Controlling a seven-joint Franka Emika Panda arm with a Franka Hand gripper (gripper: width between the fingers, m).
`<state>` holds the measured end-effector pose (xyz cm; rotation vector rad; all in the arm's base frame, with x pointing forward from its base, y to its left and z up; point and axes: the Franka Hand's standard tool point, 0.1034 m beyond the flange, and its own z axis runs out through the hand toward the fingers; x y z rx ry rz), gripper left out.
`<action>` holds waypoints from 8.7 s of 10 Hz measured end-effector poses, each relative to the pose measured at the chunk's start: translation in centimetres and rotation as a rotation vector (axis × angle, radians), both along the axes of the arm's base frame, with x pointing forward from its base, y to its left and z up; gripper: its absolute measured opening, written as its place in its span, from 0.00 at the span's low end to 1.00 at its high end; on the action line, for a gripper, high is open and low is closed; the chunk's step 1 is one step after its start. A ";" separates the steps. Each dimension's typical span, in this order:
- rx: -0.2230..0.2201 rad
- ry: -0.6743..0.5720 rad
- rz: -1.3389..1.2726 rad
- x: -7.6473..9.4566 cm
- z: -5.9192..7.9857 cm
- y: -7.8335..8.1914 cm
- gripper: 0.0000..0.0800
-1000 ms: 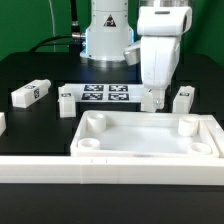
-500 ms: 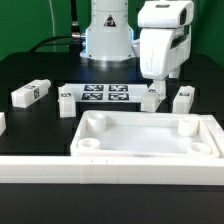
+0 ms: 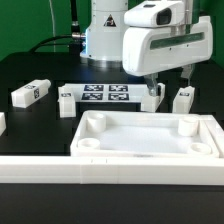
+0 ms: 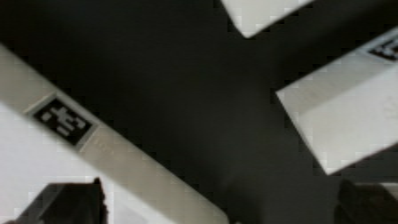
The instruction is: Assemble desk
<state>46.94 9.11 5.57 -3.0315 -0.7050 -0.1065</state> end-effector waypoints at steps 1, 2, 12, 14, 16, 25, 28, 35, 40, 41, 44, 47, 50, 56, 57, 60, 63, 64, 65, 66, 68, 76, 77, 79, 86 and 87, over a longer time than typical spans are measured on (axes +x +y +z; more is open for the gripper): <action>0.017 0.008 -0.100 0.0 0.0 0.2 0.81; 0.026 0.012 -0.164 -0.1 0.0 0.3 0.81; 0.125 0.123 -0.923 0.2 0.0 1.1 0.81; 0.115 0.129 -0.871 -0.6 -0.4 2.0 0.81; 0.107 0.149 -0.838 -1.1 -0.6 2.2 0.81; 0.026 0.647 -0.698 -2.7 -1.1 2.2 0.81; -0.009 0.839 -0.668 -3.6 -1.9 2.8 0.81; -0.040 1.018 -0.629 -4.4 -4.2 3.7 0.81; -0.045 1.029 -0.627 -4.7 -4.6 3.7 0.76; -0.042 1.025 -0.627 -4.4 -4.5 3.7 0.58; -0.033 1.011 -0.632 -3.6 -4.2 3.5 0.36; -0.025 0.992 -0.617 -3.0 -3.6 3.3 0.36; -0.008 0.956 -0.611 -1.6 -0.3 2.9 0.36; 0.032 0.790 -0.629 0.6 1.6 2.5 0.36; 0.046 0.726 -0.637 1.3 2.9 2.3 0.36; 0.088 0.573 -0.653 4.2 6.5 2.1 0.36; 0.122 0.390 -0.668 5.2 6.8 2.3 0.36; 0.140 0.291 -0.674 5.8 6.9 2.4 0.36; 0.152 0.222 -0.676 5.9 6.8 2.5 0.36; 0.161 0.164 -0.673 6.3 7.1 2.5 0.36; 0.192 -0.011 -0.642 8.1 9.7 2.3 0.36; 0.203 -0.284 -0.496 10.1 9.1 2.1 0.36; 0.197 -0.294 -0.466 10.7 9.2 2.0 0.36; 0.199 -0.295 -0.468 10.5 9.0 2.1 0.36; 0.209 -0.468 -0.399 13.1 9.7 1.8 0.36; 0.208 -0.463 -0.399 13.0 9.5 1.8 0.36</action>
Offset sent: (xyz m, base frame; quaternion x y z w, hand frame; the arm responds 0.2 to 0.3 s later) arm 0.0000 0.0000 0.0000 0.0000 0.0000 0.1938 0.9810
